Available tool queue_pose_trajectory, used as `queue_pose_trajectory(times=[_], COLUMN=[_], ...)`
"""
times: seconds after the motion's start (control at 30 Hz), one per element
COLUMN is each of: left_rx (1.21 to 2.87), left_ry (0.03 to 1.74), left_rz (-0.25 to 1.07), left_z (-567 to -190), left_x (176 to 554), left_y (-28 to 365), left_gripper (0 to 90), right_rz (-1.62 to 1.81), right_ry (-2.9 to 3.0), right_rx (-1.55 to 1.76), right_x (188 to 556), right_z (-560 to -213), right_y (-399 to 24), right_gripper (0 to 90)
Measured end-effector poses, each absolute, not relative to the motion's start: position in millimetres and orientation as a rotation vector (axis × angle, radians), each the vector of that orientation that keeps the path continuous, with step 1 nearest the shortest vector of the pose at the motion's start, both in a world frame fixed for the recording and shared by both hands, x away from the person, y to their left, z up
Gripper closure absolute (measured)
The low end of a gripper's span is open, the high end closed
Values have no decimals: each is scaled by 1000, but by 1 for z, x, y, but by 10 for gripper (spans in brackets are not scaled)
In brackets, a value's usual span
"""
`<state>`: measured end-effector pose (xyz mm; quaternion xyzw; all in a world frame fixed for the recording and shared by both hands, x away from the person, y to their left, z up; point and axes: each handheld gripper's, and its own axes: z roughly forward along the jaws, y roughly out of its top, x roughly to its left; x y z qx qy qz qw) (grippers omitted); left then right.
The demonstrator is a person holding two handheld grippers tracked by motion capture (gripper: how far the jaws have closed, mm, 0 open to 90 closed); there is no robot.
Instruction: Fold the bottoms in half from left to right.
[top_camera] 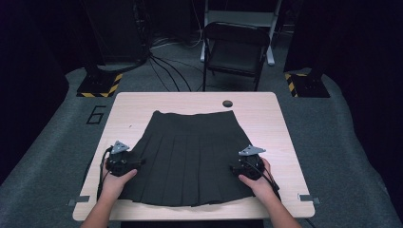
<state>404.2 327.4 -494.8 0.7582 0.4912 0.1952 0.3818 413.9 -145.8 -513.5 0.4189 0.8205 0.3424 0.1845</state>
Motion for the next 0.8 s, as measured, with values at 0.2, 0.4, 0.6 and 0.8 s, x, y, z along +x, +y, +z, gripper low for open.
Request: queue_pose_trajectory(times=[0.2, 0.4, 0.6, 0.8], left_rx=[1916, 1888, 1877, 1861], left_ry=[1283, 1327, 1350, 1377], left_rz=[513, 510, 522, 509], left_z=[-495, -497, -499, -505], left_x=[405, 408, 410, 414], left_y=[337, 350, 362, 368], left_gripper=[358, 368, 376, 376], right_rz=[980, 957, 964, 957], right_ry=[2291, 2302, 2292, 2298], right_rx=[1188, 1175, 1194, 1207], right_x=[413, 414, 413, 413], right_z=[-512, -513, -514, -515], right_y=[-147, -147, -146, -145], right_gripper=[324, 324, 324, 321])
